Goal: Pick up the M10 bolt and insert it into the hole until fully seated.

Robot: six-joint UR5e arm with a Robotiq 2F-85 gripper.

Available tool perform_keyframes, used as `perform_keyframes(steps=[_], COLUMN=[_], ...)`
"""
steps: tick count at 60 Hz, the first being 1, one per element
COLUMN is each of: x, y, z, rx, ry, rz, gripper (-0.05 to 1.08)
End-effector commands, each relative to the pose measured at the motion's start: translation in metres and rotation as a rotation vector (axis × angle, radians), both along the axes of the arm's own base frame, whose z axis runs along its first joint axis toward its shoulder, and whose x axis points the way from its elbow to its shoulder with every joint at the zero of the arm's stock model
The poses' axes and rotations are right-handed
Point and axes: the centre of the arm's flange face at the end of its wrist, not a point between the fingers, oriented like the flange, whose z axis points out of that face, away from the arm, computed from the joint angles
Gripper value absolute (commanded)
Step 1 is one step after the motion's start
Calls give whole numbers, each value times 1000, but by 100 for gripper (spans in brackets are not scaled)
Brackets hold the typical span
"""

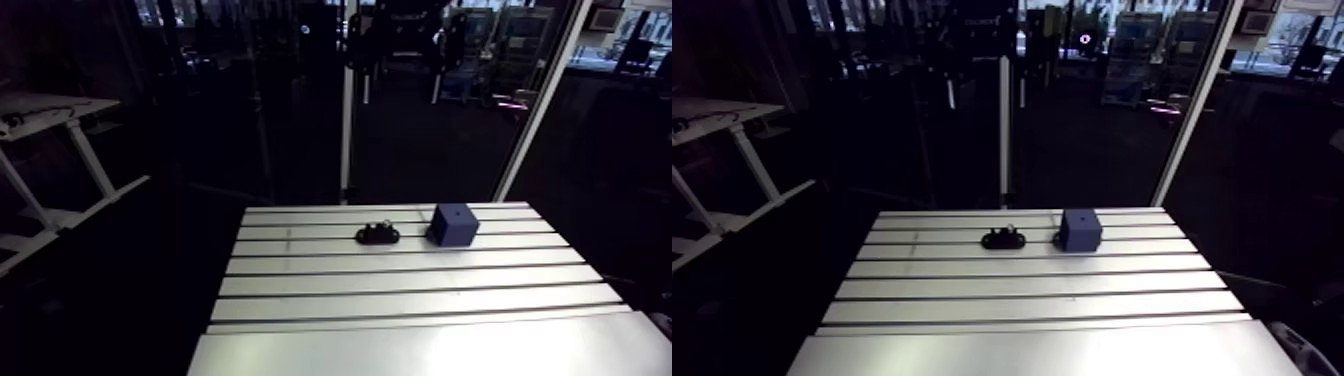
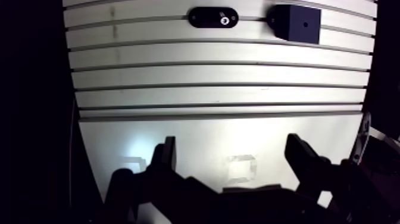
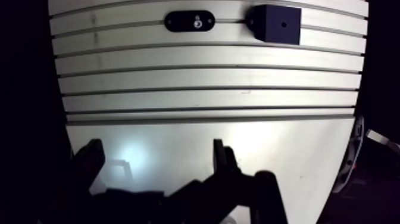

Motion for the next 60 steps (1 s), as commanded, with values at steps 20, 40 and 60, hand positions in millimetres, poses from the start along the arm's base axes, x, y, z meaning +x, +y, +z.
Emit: perform_keyframes(steps=[20, 40, 60], x=[4, 3, -11], y=[-7, -6, -2], z=[-4, -7, -36], rx=[-50, -47, -40], ry=[-6, -7, 16], rz=[14, 6, -4], gripper=[0, 0, 1])
